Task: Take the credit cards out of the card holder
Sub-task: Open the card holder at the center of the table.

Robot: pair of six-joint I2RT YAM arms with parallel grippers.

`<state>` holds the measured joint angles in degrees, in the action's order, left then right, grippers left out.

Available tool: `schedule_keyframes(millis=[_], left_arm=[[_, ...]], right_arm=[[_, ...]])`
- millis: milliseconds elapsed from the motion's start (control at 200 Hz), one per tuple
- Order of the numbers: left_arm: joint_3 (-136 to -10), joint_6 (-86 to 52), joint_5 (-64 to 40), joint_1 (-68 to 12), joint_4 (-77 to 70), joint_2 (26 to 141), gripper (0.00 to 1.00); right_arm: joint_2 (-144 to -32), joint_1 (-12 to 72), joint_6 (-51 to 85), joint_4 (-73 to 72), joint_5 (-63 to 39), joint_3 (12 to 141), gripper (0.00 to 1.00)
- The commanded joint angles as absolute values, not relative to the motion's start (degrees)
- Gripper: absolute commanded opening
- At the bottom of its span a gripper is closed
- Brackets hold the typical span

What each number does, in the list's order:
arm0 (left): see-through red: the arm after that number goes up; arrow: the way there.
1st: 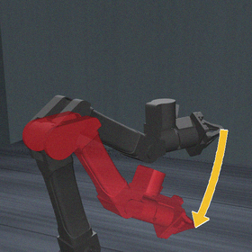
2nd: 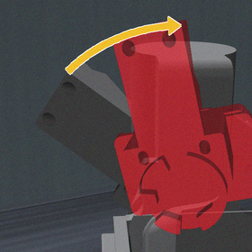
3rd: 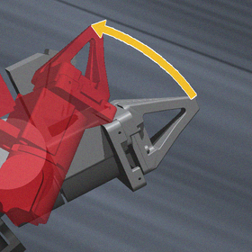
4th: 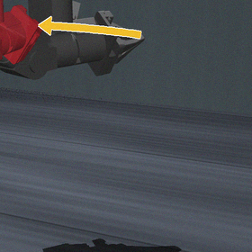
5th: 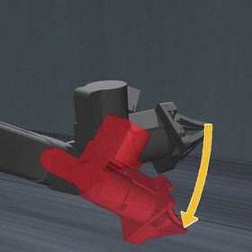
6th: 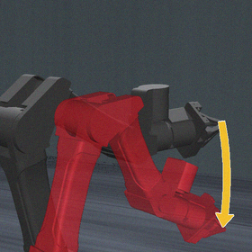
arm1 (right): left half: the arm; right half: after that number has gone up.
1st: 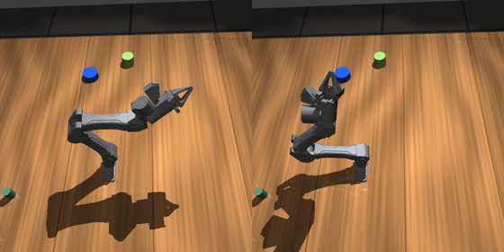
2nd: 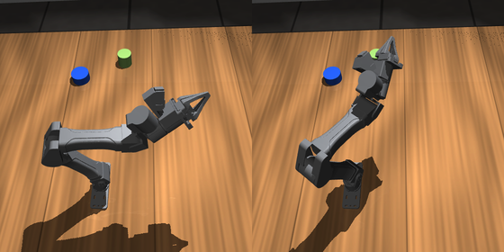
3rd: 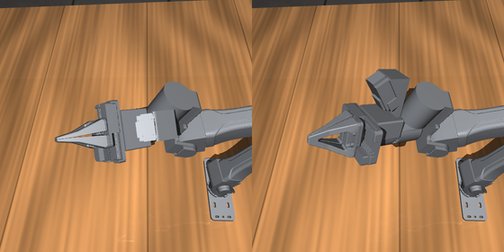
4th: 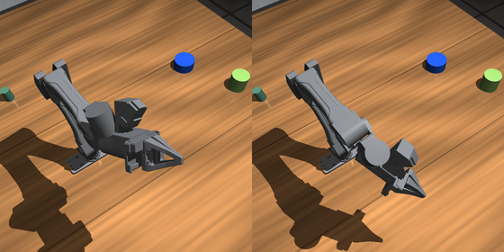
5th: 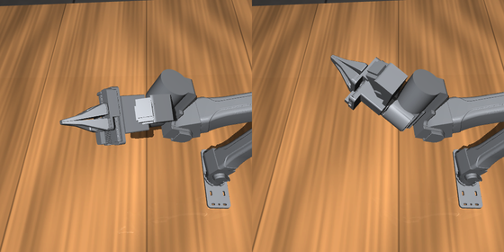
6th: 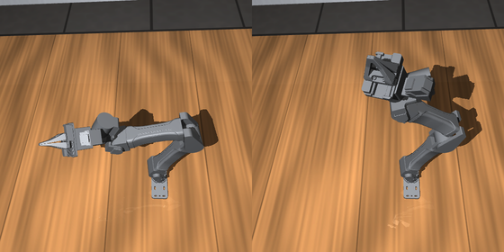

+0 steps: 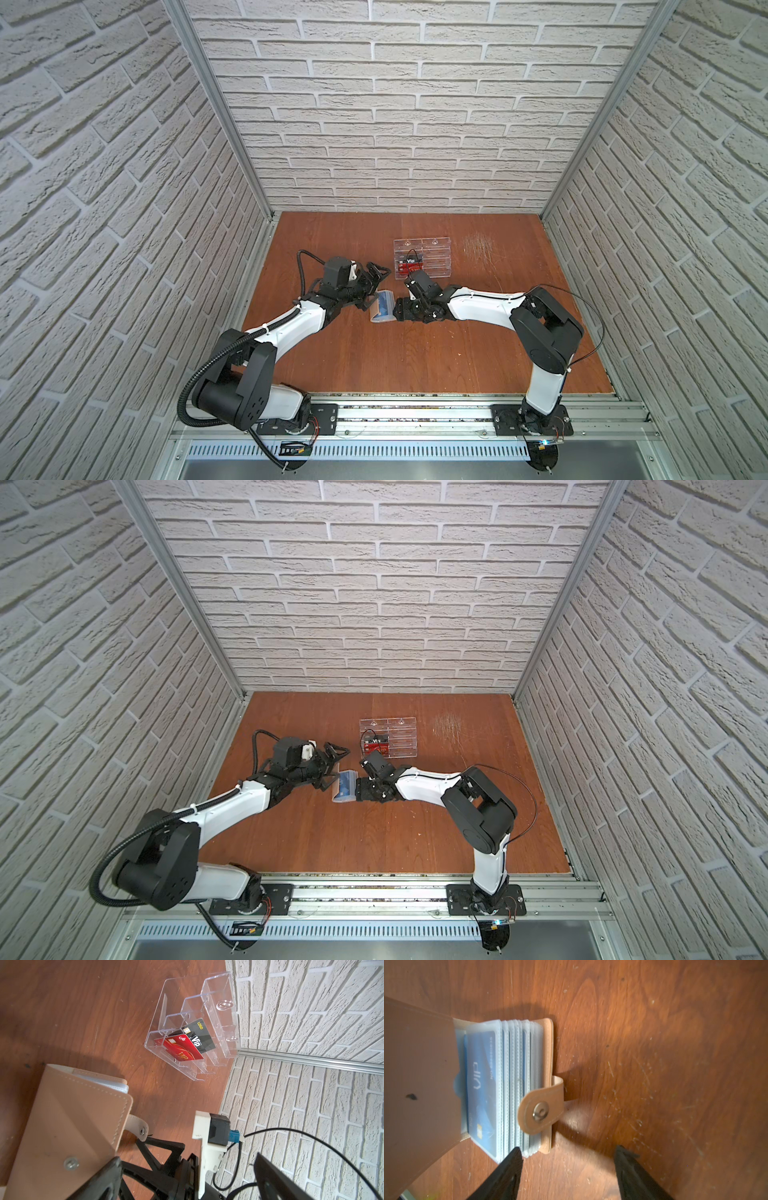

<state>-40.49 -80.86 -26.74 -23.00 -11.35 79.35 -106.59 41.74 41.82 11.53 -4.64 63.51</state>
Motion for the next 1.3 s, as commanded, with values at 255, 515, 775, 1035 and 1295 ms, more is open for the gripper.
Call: schedule_keyframes(millis=[255,515,775,1035,1295], left_arm=[[-40.6,-76.7,-27.0,-20.7,-6.6,78.2,0.99],[-41.0,-74.7,-27.7,-19.2,-2.3,76.1,0.99],[-48.9,-72.9,-26.2,-22.3,4.6,76.9,0.99],[-55.7,-73.8,-25.1,-26.2,5.3,82.8,0.99],[-58.1,-75.1,-23.4,-27.9,4.4,88.5,0.98]], right_arm=[[-105.4,41.6,42.5,8.2,-6.0,62.7,0.71],[-104.8,41.5,42.6,7.4,-6.3,61.8,0.71],[-104.0,41.2,42.7,6.5,-6.4,61.0,0.72],[-103.5,40.4,43.2,4.4,-7.3,58.7,0.71],[-101.6,38.7,43.3,1.8,-8.6,54.6,0.72]])
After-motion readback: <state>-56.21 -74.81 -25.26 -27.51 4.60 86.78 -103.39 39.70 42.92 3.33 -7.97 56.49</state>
